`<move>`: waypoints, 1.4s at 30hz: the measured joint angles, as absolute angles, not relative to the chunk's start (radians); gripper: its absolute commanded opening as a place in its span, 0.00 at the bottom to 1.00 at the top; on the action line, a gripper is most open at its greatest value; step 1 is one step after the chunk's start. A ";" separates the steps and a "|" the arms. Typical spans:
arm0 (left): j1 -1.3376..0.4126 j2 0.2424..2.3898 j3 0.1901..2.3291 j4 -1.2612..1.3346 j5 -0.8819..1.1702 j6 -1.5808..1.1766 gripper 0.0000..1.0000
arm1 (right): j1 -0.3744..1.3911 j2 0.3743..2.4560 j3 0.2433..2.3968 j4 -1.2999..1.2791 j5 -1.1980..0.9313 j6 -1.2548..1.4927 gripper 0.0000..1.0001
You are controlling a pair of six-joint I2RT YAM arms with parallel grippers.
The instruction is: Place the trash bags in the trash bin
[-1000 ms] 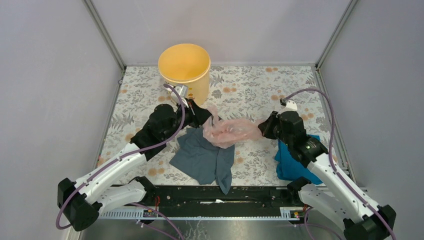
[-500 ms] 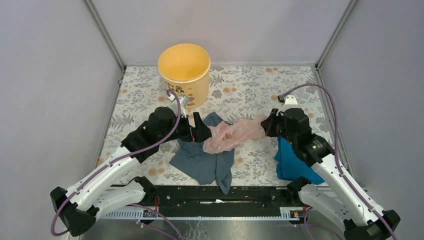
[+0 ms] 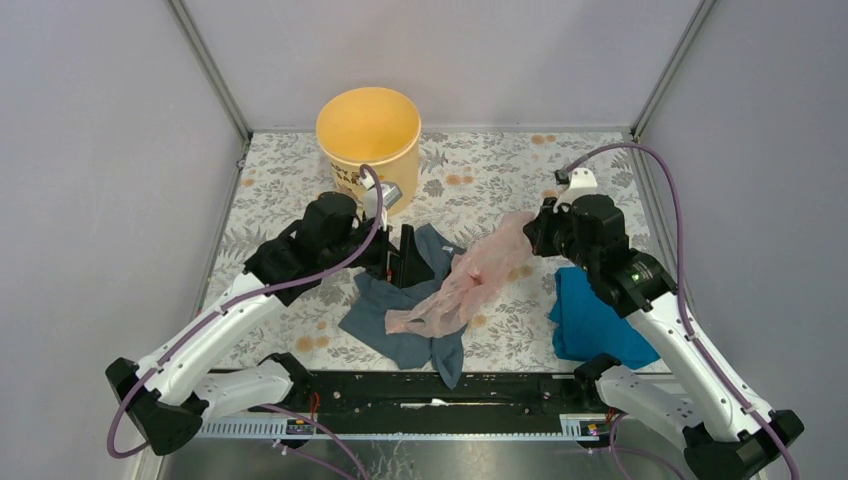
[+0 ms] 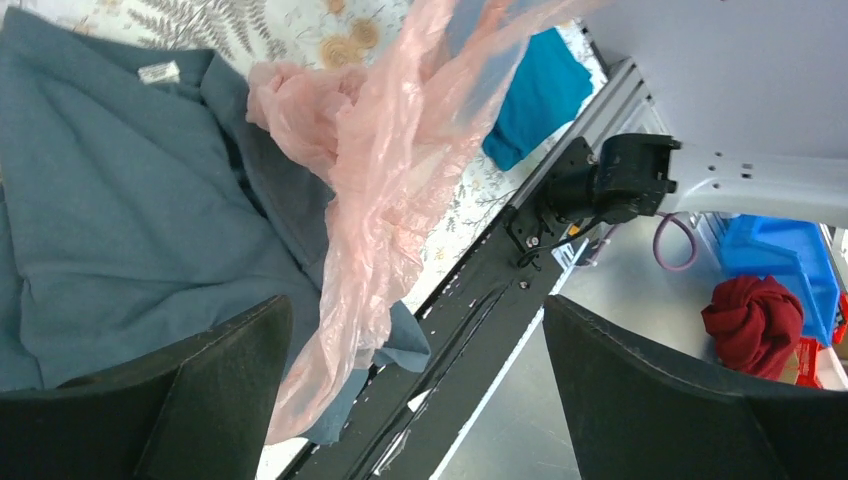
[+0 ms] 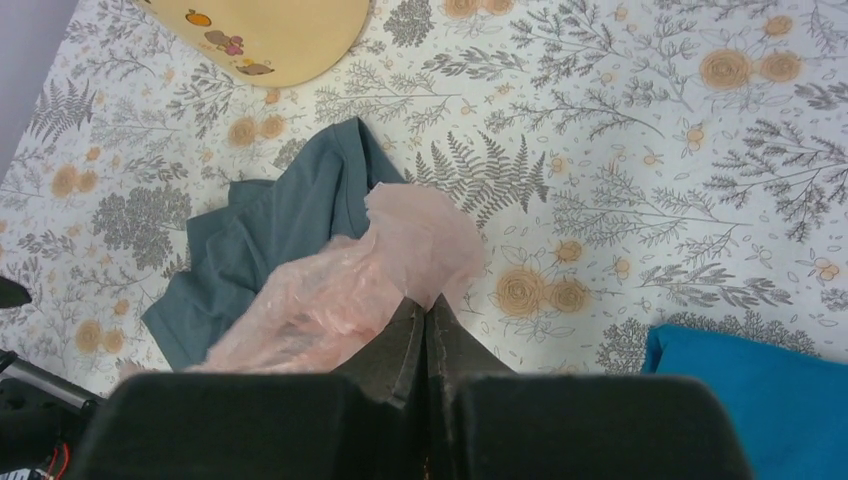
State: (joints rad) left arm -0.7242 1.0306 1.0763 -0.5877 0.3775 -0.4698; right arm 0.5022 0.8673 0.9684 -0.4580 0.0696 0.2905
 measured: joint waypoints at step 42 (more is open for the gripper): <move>-0.790 1.382 0.722 -0.064 0.554 -0.575 0.00 | 0.503 1.000 1.186 -0.551 0.192 0.245 0.02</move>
